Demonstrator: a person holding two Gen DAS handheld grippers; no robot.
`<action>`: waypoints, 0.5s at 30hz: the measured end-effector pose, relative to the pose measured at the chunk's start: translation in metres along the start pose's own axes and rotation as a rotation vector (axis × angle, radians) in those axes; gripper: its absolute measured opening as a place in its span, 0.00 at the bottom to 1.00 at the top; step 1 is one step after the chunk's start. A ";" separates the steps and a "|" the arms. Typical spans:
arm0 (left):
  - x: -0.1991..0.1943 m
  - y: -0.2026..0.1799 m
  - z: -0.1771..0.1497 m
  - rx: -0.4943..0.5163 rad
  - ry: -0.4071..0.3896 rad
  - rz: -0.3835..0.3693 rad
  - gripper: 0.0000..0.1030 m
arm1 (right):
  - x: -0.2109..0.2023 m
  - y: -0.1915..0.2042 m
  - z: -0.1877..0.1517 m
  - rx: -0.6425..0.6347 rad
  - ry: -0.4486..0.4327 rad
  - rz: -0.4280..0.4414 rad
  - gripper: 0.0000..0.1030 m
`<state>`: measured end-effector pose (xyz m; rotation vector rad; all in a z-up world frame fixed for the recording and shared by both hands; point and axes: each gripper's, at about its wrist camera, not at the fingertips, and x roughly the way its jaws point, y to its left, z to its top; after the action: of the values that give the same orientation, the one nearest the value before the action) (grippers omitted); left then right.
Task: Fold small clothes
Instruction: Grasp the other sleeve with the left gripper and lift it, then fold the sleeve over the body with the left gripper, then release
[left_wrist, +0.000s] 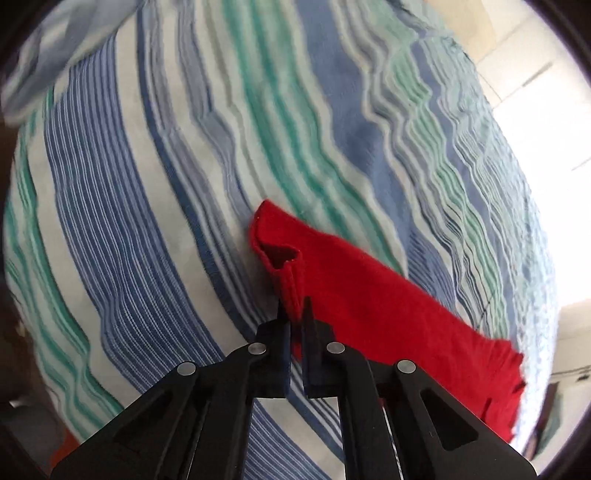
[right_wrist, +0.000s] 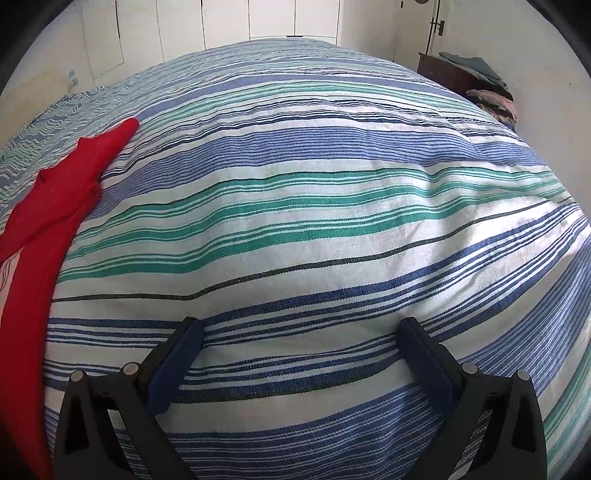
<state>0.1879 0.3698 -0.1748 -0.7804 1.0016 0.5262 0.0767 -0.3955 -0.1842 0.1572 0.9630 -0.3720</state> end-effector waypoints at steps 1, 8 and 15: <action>-0.007 -0.010 0.001 0.029 -0.022 0.011 0.02 | 0.000 0.000 0.000 0.000 -0.001 0.000 1.00; -0.083 -0.179 -0.019 0.390 -0.189 -0.059 0.02 | -0.001 -0.001 -0.001 0.000 -0.008 0.000 1.00; -0.124 -0.360 -0.179 0.882 -0.305 -0.185 0.08 | -0.001 -0.001 -0.001 0.000 -0.007 0.000 1.00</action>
<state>0.2898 0.0010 -0.0005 0.0055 0.7544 0.0075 0.0752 -0.3960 -0.1842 0.1564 0.9563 -0.3720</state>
